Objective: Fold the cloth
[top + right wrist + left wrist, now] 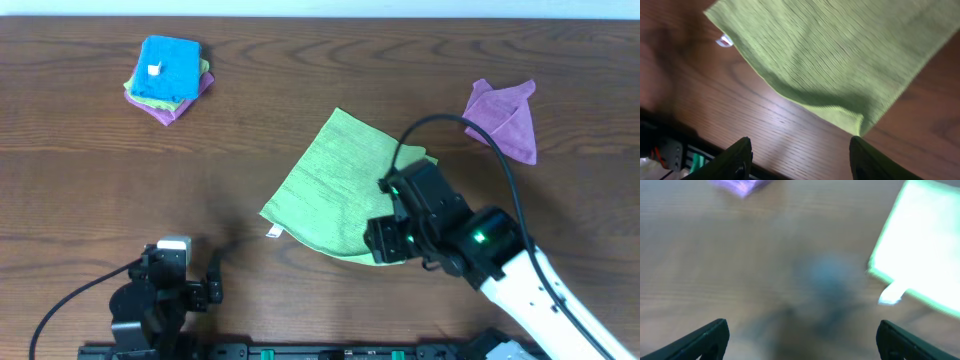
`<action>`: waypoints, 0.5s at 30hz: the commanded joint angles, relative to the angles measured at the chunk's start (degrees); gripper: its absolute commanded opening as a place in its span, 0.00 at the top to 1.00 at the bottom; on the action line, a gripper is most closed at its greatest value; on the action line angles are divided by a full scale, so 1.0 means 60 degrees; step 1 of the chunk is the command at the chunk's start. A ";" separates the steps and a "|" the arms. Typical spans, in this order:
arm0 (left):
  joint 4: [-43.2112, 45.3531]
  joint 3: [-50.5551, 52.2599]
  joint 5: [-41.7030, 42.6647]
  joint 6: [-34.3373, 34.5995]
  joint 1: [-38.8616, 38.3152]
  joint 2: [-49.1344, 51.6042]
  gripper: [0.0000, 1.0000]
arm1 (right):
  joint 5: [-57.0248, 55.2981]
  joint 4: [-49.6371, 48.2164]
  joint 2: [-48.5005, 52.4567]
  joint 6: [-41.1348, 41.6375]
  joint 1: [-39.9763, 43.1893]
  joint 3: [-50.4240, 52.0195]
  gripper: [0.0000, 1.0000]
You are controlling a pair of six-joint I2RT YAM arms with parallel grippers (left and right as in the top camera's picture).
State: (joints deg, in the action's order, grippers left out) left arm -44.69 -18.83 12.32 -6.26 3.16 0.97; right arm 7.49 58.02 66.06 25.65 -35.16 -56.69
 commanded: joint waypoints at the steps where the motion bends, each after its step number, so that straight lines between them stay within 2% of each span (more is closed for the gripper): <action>1: 0.0641 -0.0069 0.1756 0.0816 -0.0051 0.0219 0.05 | -0.0109 0.0007 -0.0568 0.0568 0.0426 0.0849 0.39; 3: 0.0907 -0.0211 0.2116 0.1355 -0.0051 0.0732 0.05 | 0.0335 -0.0229 -0.1060 0.0747 0.0747 0.1450 0.39; 6: 0.0980 -0.0590 0.2656 0.1413 -0.0051 0.1912 0.05 | 0.0754 -0.0514 -0.1814 0.1009 0.1177 0.2142 0.39; 11: 0.0940 -0.1759 0.3202 0.1413 -0.0051 0.4765 0.05 | 0.0914 -0.0565 -0.2885 0.1188 0.1566 0.2685 0.40; 15: 0.0627 -0.3122 0.4178 0.1410 -0.0051 0.7570 0.05 | 0.0907 -0.0539 -0.3169 0.1191 0.1570 0.2710 0.38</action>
State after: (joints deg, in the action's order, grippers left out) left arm -40.07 -32.80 31.40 1.56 3.14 38.44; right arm 12.05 54.83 47.68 31.51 -26.30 -40.80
